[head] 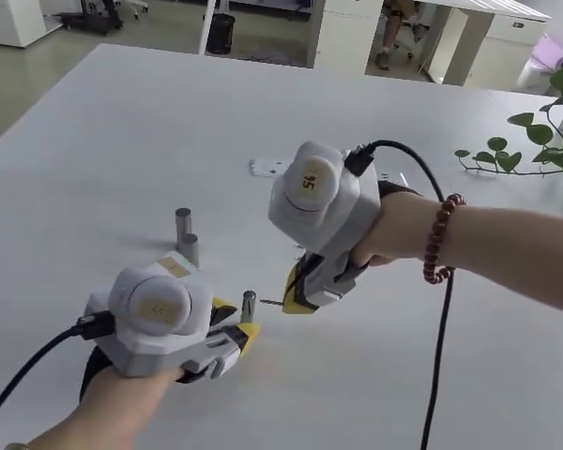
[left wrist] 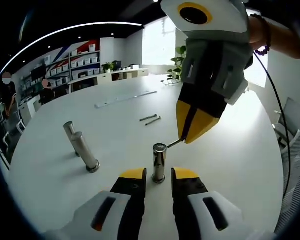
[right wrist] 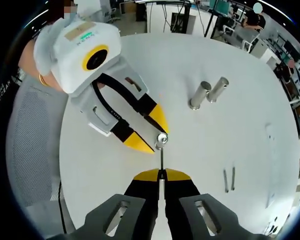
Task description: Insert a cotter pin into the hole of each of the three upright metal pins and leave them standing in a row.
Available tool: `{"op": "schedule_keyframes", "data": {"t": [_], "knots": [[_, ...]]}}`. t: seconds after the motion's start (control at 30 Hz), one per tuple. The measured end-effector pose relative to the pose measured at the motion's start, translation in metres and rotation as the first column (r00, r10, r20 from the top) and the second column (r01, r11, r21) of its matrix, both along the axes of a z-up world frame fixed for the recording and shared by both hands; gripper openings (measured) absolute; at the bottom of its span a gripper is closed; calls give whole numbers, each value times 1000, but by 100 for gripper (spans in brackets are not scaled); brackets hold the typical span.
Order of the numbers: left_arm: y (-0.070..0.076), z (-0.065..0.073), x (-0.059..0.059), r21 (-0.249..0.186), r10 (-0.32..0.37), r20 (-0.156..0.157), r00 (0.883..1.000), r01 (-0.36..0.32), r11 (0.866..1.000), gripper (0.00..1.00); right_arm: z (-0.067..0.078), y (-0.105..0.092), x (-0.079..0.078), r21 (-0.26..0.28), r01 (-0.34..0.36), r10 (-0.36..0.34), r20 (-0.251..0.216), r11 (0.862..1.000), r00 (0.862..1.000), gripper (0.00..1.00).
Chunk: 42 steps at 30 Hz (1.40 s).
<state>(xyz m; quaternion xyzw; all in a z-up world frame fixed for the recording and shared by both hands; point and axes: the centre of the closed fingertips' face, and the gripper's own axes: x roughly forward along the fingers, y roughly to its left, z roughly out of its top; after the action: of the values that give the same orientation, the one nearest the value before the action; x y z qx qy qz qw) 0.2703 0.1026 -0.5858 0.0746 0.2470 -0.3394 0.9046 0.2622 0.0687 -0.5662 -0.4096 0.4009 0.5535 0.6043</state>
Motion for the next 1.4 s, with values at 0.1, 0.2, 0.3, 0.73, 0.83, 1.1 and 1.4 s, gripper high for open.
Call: {"op": "schedule_keyframes", "data": {"t": [0.1,0.2,0.3,0.73,0.83,1.1,1.4], "knots": [[0,0,2,1,2,8,1000,-2,1000,18,1,2,0,-4,-9,9,3,1000,1000,0],[-2,1,3,1,-12,21,1000,12,1000,17,2,4,1,-8,-12,12,7,1000,1000,0],[-4,0,5,4,-18,29,999,18,1000,15,3,4,-1,-16,-20,20,7,1000,1000,0],[-6,-6,7,14,-17,39,999,17,1000,7,3,7,-1,-31,-26,27,10,999,1000,0],[-6,-6,6,25,-18,50,999,16,1000,7,3,8,-1,-36,-25,26,8,999,1000,0],[-6,-7,7,17,-5,54,999,4,1000,7,4,16,0,-36,-28,29,10,999,1000,0],[-7,-8,8,4,17,57,998,-17,1000,7,2,21,-1,-28,-31,31,19,999,999,0]]}}
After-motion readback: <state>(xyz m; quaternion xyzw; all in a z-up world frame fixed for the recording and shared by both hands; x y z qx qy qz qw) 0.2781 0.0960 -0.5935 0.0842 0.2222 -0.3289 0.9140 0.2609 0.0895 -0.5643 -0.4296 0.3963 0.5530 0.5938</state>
